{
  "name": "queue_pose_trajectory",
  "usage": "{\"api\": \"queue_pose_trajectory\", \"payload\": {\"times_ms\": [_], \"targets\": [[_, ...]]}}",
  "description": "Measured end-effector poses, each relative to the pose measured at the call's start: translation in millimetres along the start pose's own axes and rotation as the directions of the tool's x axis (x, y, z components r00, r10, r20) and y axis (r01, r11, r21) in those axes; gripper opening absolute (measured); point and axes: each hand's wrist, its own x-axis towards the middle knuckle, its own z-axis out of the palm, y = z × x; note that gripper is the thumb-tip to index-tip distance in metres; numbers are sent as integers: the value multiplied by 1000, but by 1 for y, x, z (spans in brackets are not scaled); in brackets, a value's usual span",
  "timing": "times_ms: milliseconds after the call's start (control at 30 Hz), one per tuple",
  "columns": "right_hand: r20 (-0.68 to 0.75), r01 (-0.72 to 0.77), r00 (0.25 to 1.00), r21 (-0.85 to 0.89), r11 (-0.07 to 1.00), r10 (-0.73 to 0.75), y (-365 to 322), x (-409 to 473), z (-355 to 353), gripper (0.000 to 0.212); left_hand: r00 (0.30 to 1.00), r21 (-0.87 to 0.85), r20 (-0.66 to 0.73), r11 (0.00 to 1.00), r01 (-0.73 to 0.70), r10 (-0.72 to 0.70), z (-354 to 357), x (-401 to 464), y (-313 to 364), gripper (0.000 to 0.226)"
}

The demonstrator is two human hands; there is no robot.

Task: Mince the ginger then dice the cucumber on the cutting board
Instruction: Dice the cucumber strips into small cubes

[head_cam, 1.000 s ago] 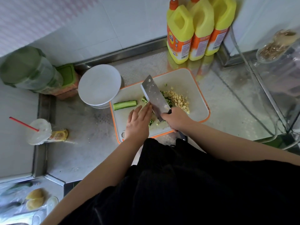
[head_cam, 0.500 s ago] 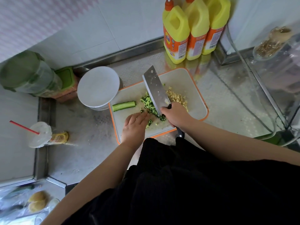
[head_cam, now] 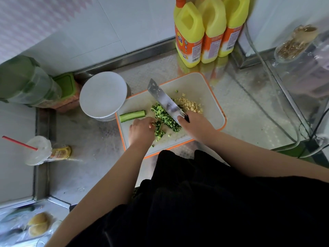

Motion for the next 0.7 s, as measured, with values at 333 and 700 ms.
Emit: {"api": "queue_pose_trajectory", "payload": {"times_ms": [333, 700], "targets": [[291, 171, 952, -238, 956, -98, 0, 7, 21, 44, 779, -378, -581, 926, 0, -237, 5, -26, -37, 43], [421, 304, 902, -469, 829, -93, -21, 11, 60, 31, 656, -561, -616, 828, 22, -435, 2, -24, -50, 38]]}}
